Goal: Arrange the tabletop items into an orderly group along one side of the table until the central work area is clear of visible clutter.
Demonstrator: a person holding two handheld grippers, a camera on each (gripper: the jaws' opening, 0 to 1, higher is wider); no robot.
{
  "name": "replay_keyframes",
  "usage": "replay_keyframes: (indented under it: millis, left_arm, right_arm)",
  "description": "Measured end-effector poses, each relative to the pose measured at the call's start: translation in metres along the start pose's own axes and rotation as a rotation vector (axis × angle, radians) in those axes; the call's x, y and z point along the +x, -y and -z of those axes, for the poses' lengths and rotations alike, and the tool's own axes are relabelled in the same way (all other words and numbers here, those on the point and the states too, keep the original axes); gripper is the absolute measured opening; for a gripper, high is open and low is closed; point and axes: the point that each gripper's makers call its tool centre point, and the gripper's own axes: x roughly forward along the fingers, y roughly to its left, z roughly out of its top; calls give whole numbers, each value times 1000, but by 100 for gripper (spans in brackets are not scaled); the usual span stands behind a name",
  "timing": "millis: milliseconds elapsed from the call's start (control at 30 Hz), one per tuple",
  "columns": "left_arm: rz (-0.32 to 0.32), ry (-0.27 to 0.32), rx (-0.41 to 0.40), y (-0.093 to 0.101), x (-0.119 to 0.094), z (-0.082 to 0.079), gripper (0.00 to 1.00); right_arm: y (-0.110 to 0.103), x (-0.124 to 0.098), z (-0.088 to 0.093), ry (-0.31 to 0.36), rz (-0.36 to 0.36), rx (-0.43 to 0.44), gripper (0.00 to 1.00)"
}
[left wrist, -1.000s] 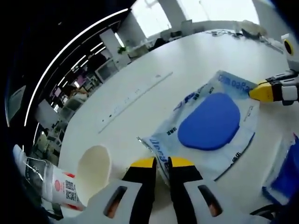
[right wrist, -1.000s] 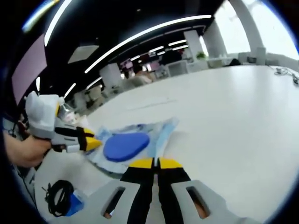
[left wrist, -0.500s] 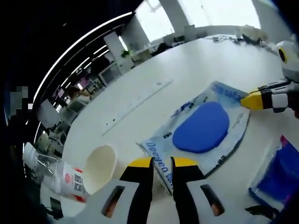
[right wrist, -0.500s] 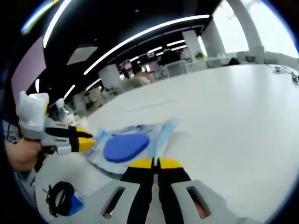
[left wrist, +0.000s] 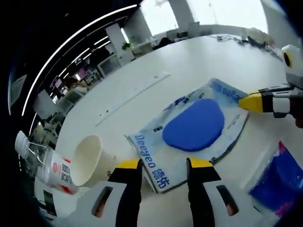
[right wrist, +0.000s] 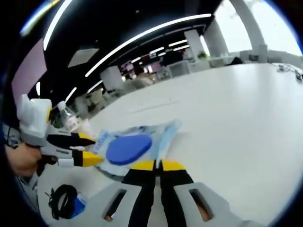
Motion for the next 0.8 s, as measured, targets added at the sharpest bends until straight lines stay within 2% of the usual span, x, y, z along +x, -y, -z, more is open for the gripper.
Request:
replay_keyframes:
  millis: [100, 233, 333, 600, 667, 800]
  left_arm:
    - [13, -8, -61, -1, 3, 2, 37]
    - [9, -5, -51, 0, 3, 2, 36]
    - [4, -6, -48, 0, 2, 1, 36]
    - [2, -5, -50, 0, 2, 2, 36]
    - [0, -4, -52, 0, 2, 2, 36]
    - [-2, -6, -46, 1, 1, 2, 36]
  right_arm:
    - [0, 0, 0, 1, 1, 6, 0]
    - [0, 0, 0, -1, -1, 3, 0]
    - [-2, -1, -4, 14, -13, -31, 2]
    - [-4, -6, -9, 34, -29, -54, 14]
    - [-9, -7, -14, 58, -51, -71, 21]
    - [-12, -9, -18, 61, -42, -166, 29]
